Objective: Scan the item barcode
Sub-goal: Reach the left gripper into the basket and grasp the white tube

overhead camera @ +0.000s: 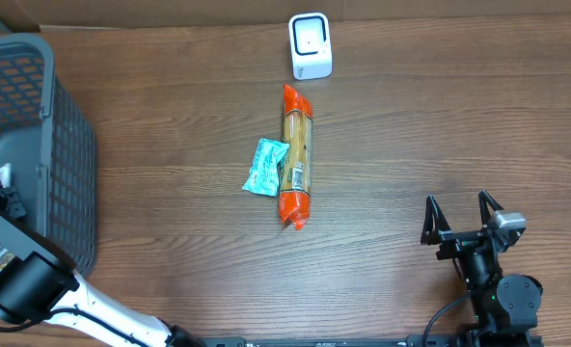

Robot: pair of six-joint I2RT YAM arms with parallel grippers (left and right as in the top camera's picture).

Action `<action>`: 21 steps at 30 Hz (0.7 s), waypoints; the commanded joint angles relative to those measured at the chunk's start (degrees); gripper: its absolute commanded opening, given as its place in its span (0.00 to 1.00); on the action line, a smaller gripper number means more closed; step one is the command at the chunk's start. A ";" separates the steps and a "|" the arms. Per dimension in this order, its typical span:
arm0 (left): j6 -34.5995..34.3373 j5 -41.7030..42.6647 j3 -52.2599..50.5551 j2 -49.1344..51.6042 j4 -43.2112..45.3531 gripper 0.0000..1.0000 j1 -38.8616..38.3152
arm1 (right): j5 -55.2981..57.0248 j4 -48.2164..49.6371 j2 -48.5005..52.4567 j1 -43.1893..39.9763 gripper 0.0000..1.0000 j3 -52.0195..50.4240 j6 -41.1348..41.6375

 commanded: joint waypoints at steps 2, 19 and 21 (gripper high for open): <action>-1.90 2.05 -0.55 2.64 -0.44 0.04 0.44 | 0.74 0.24 -0.68 0.26 1.00 -0.61 0.22; -22.86 15.63 -0.42 -15.52 -5.53 0.04 -5.64 | 0.74 0.24 -0.68 0.26 1.00 -0.61 0.22; -24.98 18.91 -0.42 -19.65 -6.78 0.04 -6.67 | 0.74 0.24 -0.68 0.26 1.00 -0.61 0.22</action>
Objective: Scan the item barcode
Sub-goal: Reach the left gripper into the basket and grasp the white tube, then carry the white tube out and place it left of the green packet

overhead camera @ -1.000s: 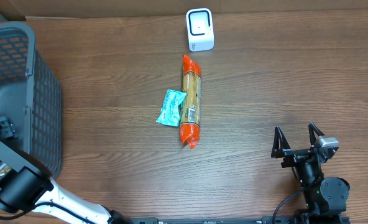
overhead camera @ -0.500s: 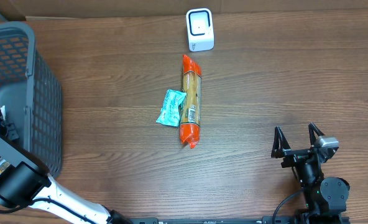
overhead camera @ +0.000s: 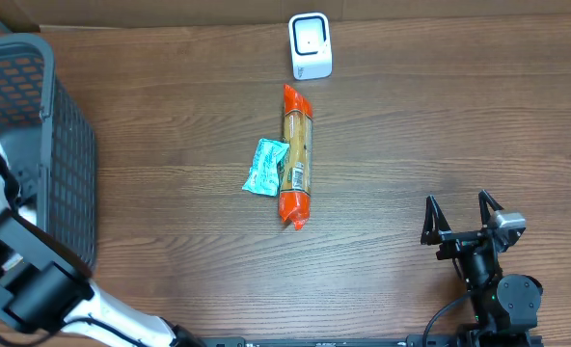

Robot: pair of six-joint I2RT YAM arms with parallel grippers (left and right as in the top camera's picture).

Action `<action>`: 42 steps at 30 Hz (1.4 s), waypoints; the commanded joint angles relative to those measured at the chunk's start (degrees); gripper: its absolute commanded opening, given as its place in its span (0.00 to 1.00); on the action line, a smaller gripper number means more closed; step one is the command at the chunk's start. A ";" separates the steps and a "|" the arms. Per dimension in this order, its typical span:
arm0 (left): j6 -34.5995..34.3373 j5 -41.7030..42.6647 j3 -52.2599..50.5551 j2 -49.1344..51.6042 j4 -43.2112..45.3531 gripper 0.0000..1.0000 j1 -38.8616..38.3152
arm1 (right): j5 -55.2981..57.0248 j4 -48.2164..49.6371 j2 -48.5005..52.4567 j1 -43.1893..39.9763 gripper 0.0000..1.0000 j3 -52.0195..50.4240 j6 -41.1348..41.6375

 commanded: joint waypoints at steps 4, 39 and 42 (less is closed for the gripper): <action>-7.80 12.41 1.05 -16.72 -1.88 0.04 -3.10 | 0.72 0.26 -0.68 0.26 1.00 -0.61 0.22; -13.25 22.21 0.92 -43.65 -6.95 0.04 -30.05 | 0.72 0.26 -0.68 0.26 1.00 -0.61 0.22; -13.22 20.11 0.87 -39.15 -10.91 0.04 -36.63 | 0.72 0.26 -0.68 0.26 1.00 -0.61 0.22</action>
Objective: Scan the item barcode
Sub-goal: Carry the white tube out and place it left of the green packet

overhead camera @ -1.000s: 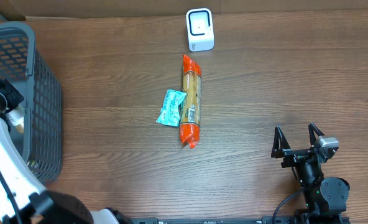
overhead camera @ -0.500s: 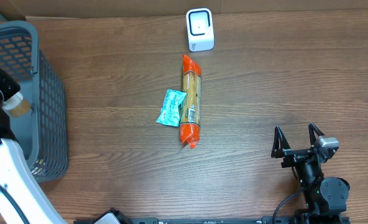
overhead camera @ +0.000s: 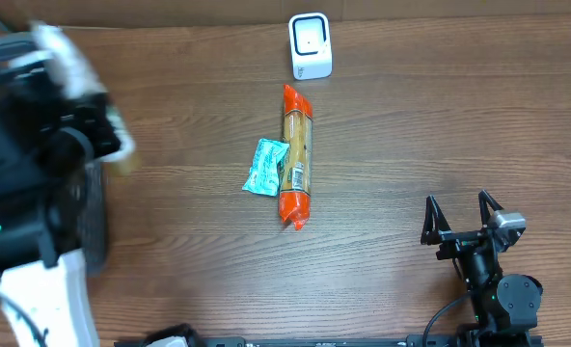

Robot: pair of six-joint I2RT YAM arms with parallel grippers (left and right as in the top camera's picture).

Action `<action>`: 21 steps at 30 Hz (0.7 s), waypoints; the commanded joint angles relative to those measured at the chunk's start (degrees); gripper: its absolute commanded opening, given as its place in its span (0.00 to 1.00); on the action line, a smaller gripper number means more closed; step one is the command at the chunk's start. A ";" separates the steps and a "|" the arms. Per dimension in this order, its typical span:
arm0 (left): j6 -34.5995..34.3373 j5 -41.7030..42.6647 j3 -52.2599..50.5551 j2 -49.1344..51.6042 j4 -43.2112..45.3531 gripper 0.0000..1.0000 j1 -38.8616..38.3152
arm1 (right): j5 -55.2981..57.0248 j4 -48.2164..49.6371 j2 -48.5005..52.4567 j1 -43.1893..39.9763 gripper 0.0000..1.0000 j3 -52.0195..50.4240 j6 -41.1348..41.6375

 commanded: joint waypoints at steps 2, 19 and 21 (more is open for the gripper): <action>0.28 -1.68 0.81 7.39 -3.67 0.04 -8.79 | 0.74 0.31 -0.68 0.26 1.00 -0.61 0.17; -9.51 -3.93 0.81 46.21 -4.66 0.04 -23.89 | 0.74 0.31 -0.68 0.26 1.00 -0.61 0.17; -10.47 -3.91 0.81 48.43 -3.06 0.09 -24.59 | 0.74 0.31 -0.68 0.26 1.00 -0.61 0.17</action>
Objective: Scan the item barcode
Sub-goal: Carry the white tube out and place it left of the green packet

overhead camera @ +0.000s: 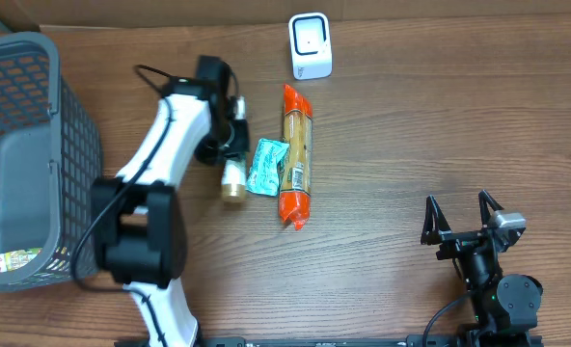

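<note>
My left arm reaches across the table to a spot just left of the teal packet (265, 166). Its gripper (231, 157) points toward the front edge, shut on a small white bottle with a tan cap (232, 184) that sticks out below the fingers. A long cracker pack with orange ends (295, 154) lies lengthwise beside the packet. The white barcode scanner (311, 45) stands at the far edge, above the pack. At the front right my right gripper (464, 214) stands open with nothing between its fingers.
A grey mesh basket (68, 145) fills the left side, with a small green-labelled item (11, 258) on its floor. My left arm's links (160, 145) span the area between the basket and the packet.
My left arm was raised high over the basket's right rim, blurred, with something pale in it. Now it is low beside the teal packet, shut on the small bottle. The right arm has not moved.
At first my left arm was down inside the basket at the far left, and it stayed there a moment later. Then it was lifted near the basket's rim. Now it holds the bottle next to the teal packet. Packet, cracker pack and scanner have kept their places.
</note>
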Robot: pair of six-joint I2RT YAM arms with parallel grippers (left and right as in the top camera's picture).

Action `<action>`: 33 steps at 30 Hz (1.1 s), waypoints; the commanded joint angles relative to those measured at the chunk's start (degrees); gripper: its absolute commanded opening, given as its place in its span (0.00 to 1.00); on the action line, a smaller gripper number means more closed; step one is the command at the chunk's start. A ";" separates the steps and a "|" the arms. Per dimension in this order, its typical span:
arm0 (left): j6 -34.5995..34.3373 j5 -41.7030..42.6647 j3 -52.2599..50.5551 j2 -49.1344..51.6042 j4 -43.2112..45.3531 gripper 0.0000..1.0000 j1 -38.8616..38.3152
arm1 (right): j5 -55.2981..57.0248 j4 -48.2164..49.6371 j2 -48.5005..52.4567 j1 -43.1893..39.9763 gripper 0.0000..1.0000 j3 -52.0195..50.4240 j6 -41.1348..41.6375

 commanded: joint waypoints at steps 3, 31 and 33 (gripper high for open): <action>-3.50 0.98 0.85 3.58 2.51 0.49 -2.16 | 0.74 0.26 -0.68 0.26 1.00 -0.61 0.20; -5.70 -5.88 29.38 -31.89 -24.74 1.00 45.70 | 0.74 0.26 -0.68 0.26 1.00 -0.61 0.20; -8.35 -5.49 28.15 -31.15 -24.72 1.00 52.41 | 0.74 0.26 -0.68 0.26 1.00 -0.61 0.20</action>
